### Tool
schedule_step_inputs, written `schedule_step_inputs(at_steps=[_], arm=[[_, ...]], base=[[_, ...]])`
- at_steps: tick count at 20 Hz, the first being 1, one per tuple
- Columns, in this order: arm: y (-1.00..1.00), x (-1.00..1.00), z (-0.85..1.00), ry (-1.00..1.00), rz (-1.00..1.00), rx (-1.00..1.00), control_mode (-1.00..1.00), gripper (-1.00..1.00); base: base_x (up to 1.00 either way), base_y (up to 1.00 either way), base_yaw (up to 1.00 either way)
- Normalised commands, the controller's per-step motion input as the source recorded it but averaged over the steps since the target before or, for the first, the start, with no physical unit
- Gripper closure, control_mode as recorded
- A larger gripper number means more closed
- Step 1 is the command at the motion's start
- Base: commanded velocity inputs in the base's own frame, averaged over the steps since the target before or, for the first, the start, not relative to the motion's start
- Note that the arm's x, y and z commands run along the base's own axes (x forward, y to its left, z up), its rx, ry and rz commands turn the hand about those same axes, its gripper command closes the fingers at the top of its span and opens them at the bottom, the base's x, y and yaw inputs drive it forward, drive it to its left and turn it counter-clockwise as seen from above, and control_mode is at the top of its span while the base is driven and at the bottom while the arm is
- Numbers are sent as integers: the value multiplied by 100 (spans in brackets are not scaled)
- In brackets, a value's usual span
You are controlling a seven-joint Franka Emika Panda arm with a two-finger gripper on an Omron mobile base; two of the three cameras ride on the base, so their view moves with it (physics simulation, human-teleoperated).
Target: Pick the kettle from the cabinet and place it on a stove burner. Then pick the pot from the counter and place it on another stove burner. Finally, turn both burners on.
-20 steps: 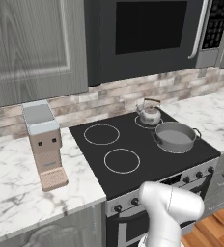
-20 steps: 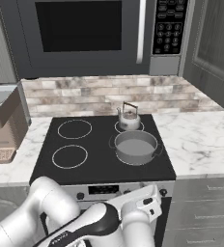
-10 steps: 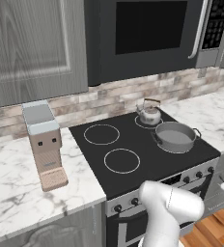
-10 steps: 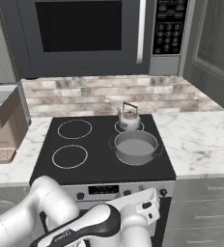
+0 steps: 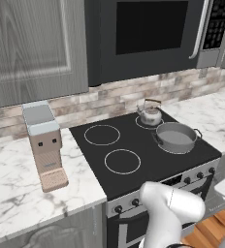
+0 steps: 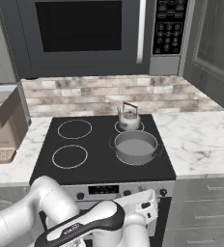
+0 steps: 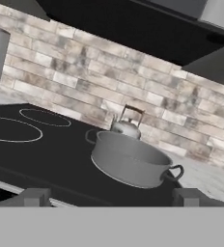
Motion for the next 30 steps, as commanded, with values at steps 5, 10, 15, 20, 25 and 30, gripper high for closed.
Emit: schedule_step_inputs(at_steps=[5, 10, 15, 20, 25, 30], arm=[[-3, 10, -30, 4, 0, 1, -100, -100], [-11, 24, -37, 0, 0, 5, -100, -100], [-16, 27, -45, 2, 0, 9, -100, -100], [-29, 16, -38, 0, 0, 14, -100, -100], [-32, 17, -33, -1, 0, 12, -100, -100], [-5, 6, -7, -1, 0, 1, -100, -100]], base=[[0, 0, 0], [0, 0, 0], [0, 0, 0], [0, 0, 0], [0, 0, 0], [0, 0, 0]])
